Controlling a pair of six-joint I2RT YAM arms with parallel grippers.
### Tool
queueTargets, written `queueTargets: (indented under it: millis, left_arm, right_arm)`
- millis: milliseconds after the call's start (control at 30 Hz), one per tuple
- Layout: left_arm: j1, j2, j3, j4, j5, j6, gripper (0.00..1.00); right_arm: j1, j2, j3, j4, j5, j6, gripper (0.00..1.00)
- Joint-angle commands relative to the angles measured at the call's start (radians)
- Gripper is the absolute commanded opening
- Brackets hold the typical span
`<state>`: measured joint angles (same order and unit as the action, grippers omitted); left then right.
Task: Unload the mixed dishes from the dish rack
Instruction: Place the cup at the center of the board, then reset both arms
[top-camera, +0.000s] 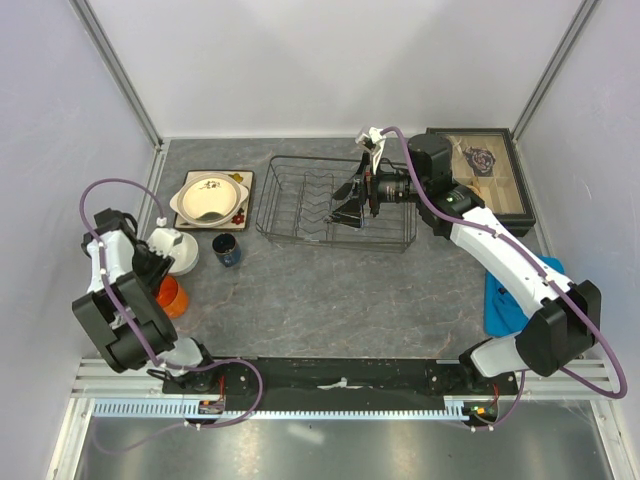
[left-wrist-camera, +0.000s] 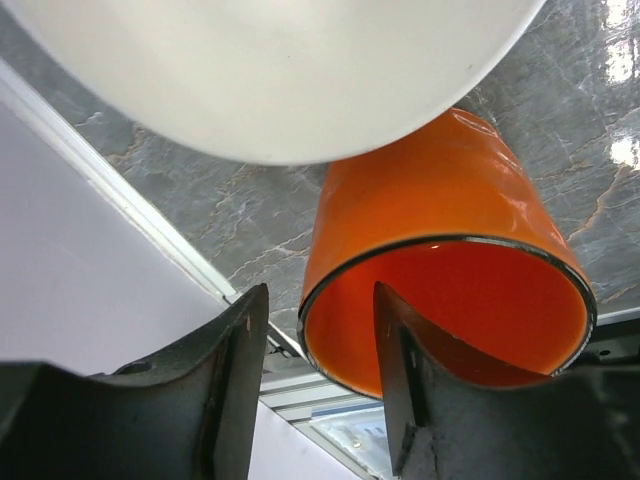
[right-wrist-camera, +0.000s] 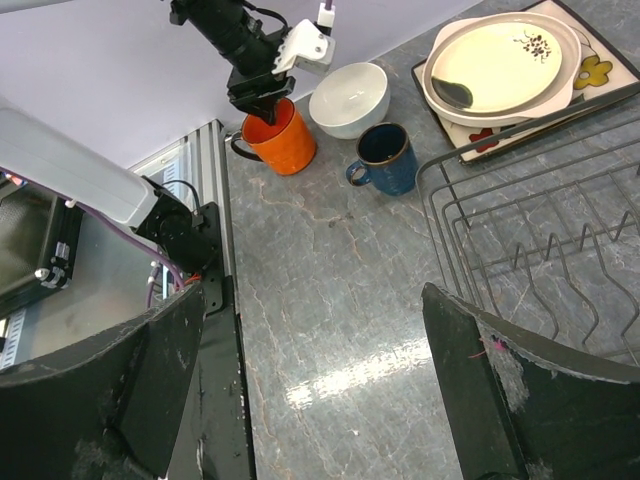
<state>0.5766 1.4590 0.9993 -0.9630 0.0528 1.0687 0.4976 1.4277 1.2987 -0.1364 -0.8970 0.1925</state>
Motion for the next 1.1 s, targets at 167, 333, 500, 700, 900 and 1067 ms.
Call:
queueTargets:
  millis: [167,333,500,700,900,1067]
  left_arm:
    - [0.006,-0.129,0.038,-0.042,0.053,0.04,0.67]
    - [0.006,-0.186,0.12,-0.082,0.151,0.013,0.78]
    - [0.005,-0.224,0.194,-0.088,0.301,-0.047,0.86]
    - [0.002,-0.233,0.254,0.007,0.481,-0.266,0.9]
    - [-0.027,-0.241,0.253,0.188,0.599,-0.488,0.9]
    - [-0.15,-0.305,0.187,0.433,0.564,-0.662,0.9]
  right_arm:
    - [0.001,-0.035,0.027,0.012,0.013,-0.036,0.98]
    - [0.001,-0.032,0.05,-0.051,0.091,-0.1,0.98]
    - [-0.001,-0.026,0.08,-0.138,0.259,-0.185,0.98]
    - [0.001,0.002,0.146,-0.218,0.614,-0.266,0.98]
    - [0.001,-0.01,0.151,-0.192,0.845,-0.291,0.98]
    - [-0.001,-0.039,0.126,-0.132,0.972,-0.289,0.98]
